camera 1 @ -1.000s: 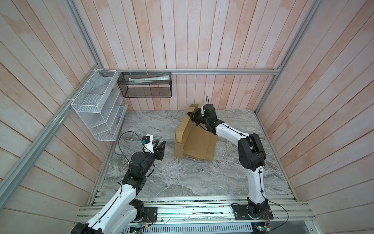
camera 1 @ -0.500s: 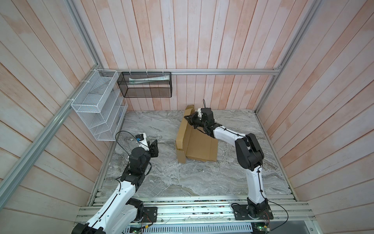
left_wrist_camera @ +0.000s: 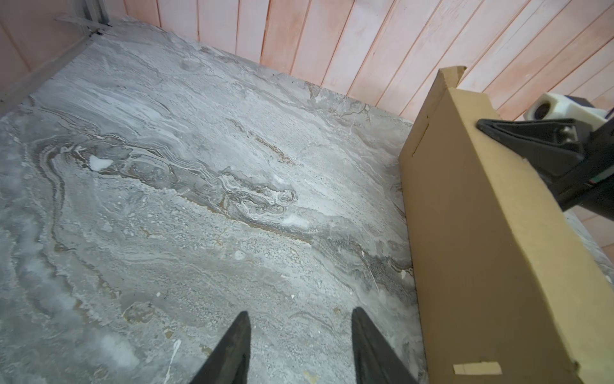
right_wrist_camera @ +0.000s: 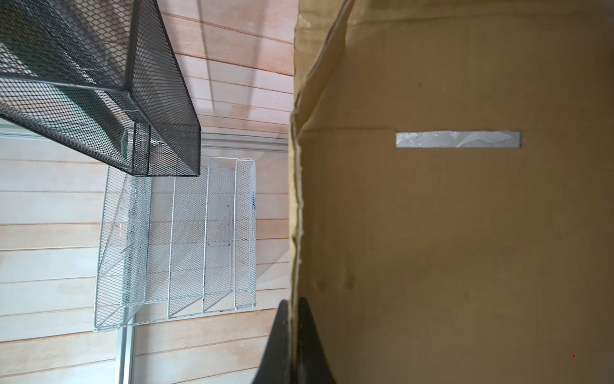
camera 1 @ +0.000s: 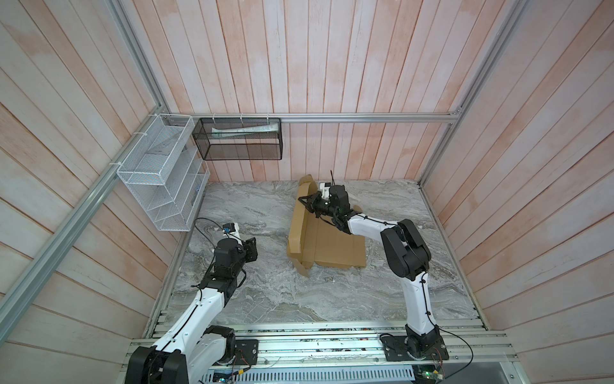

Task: Fold the paper box

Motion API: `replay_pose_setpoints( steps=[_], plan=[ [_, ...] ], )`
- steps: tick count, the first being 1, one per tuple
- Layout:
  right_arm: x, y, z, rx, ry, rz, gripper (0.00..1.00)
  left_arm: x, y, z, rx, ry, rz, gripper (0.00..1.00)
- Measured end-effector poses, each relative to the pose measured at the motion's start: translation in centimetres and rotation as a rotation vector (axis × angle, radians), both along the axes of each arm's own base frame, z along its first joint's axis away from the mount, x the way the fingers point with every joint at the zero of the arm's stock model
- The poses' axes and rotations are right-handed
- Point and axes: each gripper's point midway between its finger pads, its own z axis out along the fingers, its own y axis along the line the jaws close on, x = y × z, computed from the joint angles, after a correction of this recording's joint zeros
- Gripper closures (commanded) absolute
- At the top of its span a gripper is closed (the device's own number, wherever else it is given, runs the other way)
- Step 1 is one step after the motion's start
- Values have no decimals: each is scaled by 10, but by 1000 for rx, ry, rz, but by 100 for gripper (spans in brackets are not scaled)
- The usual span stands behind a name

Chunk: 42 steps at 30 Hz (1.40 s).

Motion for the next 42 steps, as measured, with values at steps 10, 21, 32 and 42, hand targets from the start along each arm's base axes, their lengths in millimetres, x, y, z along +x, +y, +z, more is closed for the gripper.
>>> replay_pose_setpoints(
  steps=[10,21,32,42],
  plan=[
    [-2,12,3,16,-2,16,100,-7,-19,7,-50,-15,-90,49],
    [-12,43,15,99,-17,79,99,-17,-33,6,-73,-3,-122,49],
    [-37,23,-1,143,-62,117,99,-19,-38,-4,-69,32,-131,50],
    [-38,13,1,178,-78,116,99,-27,-58,-12,-63,65,-191,50]
  ],
)
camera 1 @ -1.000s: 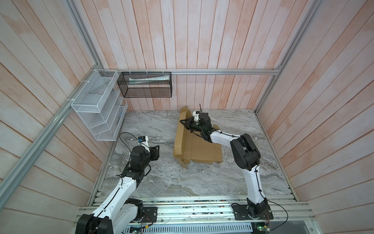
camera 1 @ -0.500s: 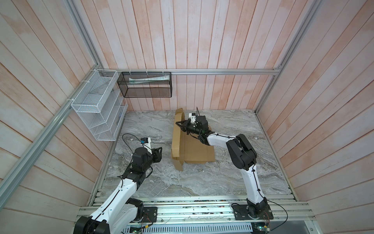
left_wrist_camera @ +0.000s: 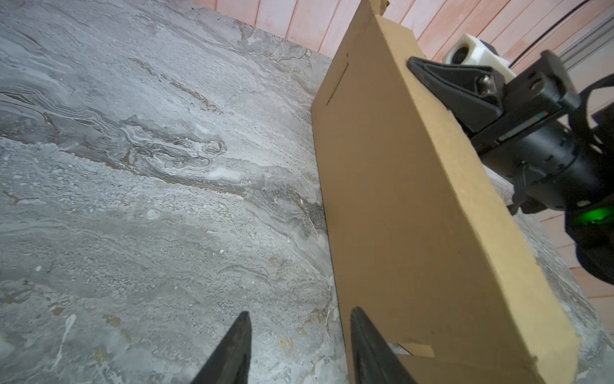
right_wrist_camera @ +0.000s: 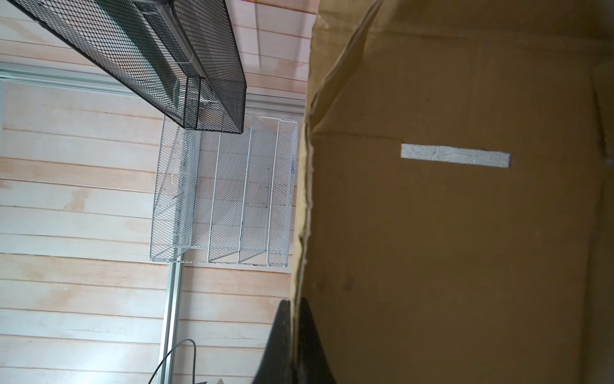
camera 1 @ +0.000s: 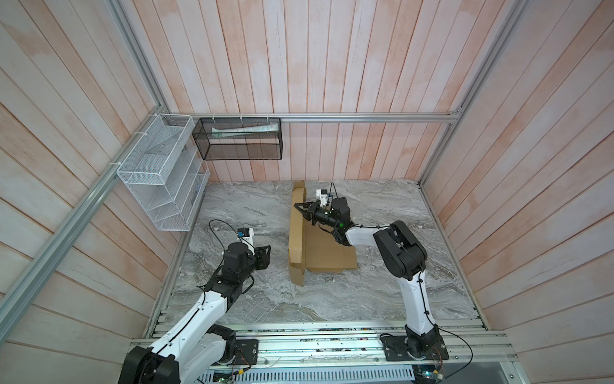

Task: Fold the paper box

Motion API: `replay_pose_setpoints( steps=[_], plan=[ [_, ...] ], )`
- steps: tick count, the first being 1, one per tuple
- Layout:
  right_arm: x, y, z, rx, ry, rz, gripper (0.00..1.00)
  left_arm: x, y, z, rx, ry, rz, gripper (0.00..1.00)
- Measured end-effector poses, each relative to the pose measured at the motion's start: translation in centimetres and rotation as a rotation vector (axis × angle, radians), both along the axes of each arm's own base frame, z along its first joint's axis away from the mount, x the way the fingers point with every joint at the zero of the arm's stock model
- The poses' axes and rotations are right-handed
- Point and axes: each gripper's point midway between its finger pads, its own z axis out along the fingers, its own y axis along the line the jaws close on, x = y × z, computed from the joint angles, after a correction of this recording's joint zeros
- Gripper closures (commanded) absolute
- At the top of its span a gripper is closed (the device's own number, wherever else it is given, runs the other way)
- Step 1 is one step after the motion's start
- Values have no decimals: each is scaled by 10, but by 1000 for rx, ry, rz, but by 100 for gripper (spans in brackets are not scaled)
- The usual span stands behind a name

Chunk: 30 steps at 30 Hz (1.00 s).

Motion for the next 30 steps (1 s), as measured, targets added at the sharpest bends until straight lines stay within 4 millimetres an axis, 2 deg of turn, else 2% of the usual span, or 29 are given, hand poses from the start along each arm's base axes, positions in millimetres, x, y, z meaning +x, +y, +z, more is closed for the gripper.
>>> replay_pose_setpoints(
  steps=[11,17,30],
  plan=[
    [4,3,3,3,16,1,100,-32,-39,-12,61,48,-113,50],
    [7,5,4,2,20,0,100,-44,-48,-20,108,70,-131,55],
    [10,9,2,-7,33,3,100,-61,-71,-36,189,83,-189,54]
  ],
)
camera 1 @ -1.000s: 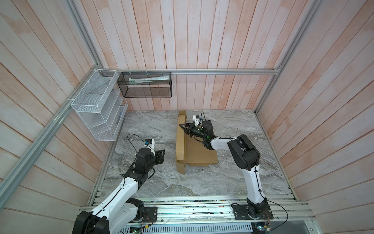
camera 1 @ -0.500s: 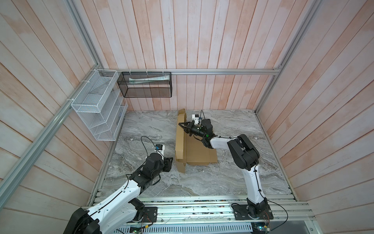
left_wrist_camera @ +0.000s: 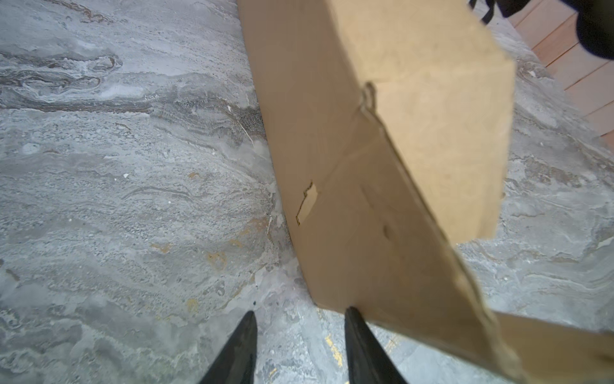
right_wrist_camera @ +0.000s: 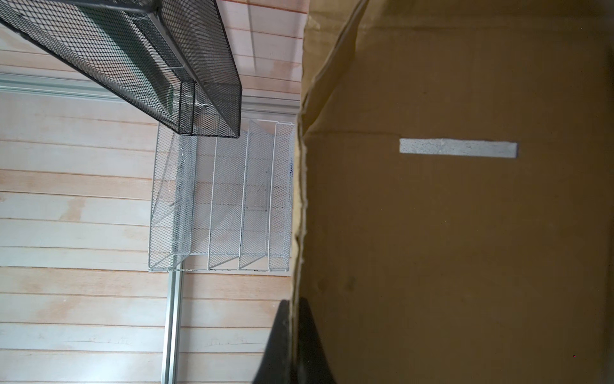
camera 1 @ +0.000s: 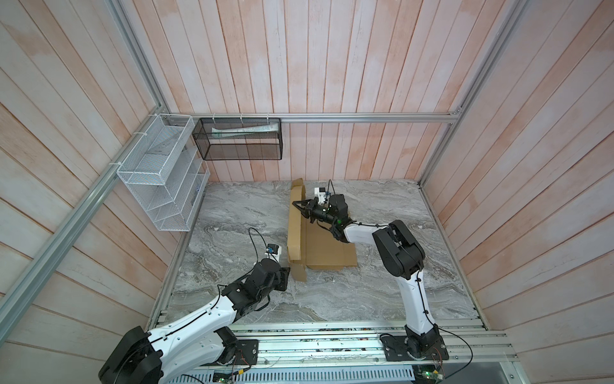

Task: Fold the paper box

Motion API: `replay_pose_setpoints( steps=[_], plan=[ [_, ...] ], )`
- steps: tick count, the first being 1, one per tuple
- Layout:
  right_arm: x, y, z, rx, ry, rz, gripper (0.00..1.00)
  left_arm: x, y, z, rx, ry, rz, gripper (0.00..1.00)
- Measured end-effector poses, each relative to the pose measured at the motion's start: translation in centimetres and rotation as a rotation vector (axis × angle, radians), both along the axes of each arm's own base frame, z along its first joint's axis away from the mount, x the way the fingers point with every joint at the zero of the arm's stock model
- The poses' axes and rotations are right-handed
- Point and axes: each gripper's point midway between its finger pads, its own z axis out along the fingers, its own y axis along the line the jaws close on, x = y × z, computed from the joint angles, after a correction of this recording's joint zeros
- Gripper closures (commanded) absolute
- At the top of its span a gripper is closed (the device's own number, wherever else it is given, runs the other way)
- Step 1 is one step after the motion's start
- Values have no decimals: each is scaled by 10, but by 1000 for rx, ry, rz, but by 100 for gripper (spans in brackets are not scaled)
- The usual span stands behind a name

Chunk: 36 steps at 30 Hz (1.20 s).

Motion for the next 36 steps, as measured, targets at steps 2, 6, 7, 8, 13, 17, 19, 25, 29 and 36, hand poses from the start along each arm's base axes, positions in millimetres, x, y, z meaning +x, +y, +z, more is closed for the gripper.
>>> replay_pose_setpoints(
  steps=[2,6,7,8,13,17,19,25,29,36],
  plan=[
    [0,2,0,0,1,2,100,1,-3,0,3,-9,-3,55],
    [2,5,0,0,1,6,100,3,-7,3,-2,-32,-5,55],
    [2,6,0,1,0,6,100,4,-8,6,-9,-42,-6,55],
    [3,7,1,2,-1,7,100,4,-10,8,-15,-49,-9,55],
    [3,9,0,3,6,9,100,4,-15,14,-42,-85,-25,56],
    [4,12,-1,-1,12,-6,100,-1,-15,16,-73,-111,-38,56],
    [3,16,0,-3,14,-9,100,-2,-14,20,-88,-127,-38,55],
    [-2,29,3,-1,12,-1,100,-1,-14,25,-116,-152,-35,56],
    [-5,33,2,-4,15,5,100,-3,-12,18,-113,-149,-33,58],
    [-4,34,1,-7,25,-22,100,4,-8,16,-98,-166,5,59]
  ],
)
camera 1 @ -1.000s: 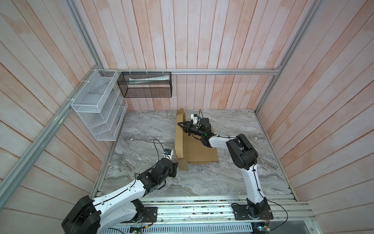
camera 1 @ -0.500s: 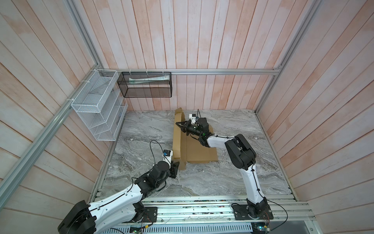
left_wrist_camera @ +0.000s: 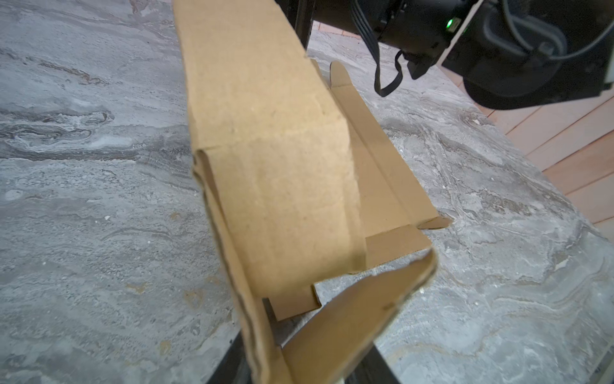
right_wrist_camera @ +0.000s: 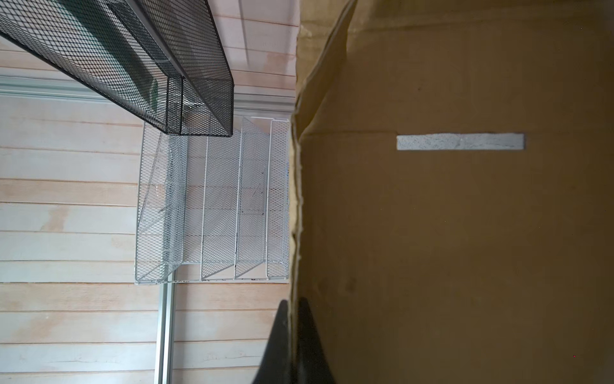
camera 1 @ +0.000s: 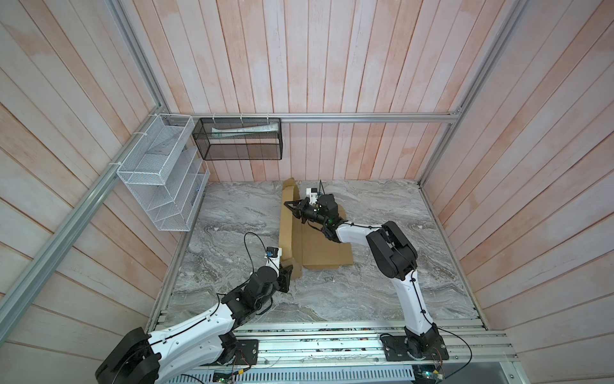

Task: Fold the paper box

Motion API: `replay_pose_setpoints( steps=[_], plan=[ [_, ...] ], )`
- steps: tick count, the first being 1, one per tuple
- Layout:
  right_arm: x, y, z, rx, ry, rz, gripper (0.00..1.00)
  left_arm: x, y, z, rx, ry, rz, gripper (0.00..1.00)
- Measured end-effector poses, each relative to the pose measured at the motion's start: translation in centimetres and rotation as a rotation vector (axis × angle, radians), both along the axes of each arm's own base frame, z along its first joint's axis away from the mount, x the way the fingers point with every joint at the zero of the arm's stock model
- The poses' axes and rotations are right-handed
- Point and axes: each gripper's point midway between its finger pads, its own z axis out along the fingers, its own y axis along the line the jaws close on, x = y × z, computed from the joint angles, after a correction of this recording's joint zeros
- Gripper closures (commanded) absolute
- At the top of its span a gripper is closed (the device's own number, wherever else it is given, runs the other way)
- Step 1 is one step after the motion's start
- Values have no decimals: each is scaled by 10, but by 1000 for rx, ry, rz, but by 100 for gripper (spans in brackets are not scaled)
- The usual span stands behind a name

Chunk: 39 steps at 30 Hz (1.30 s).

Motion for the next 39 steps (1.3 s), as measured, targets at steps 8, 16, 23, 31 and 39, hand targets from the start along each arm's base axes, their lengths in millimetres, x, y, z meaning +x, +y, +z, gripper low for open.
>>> replay_pose_setpoints(
  steps=[8,16,23,31,39],
  plan=[
    [-1,-1,-5,-8,15,-68,100,10,3,-1,18,-20,50,55],
    [-3,2,-7,-10,21,-102,100,18,4,4,3,-29,95,55],
    [-1,0,-7,-10,23,-121,100,27,2,3,10,-15,141,52],
    [1,-1,-7,-9,26,-137,100,33,4,2,8,-4,194,51],
    [-1,1,-7,-5,27,-131,100,37,15,8,-7,-24,263,51]
  ],
)
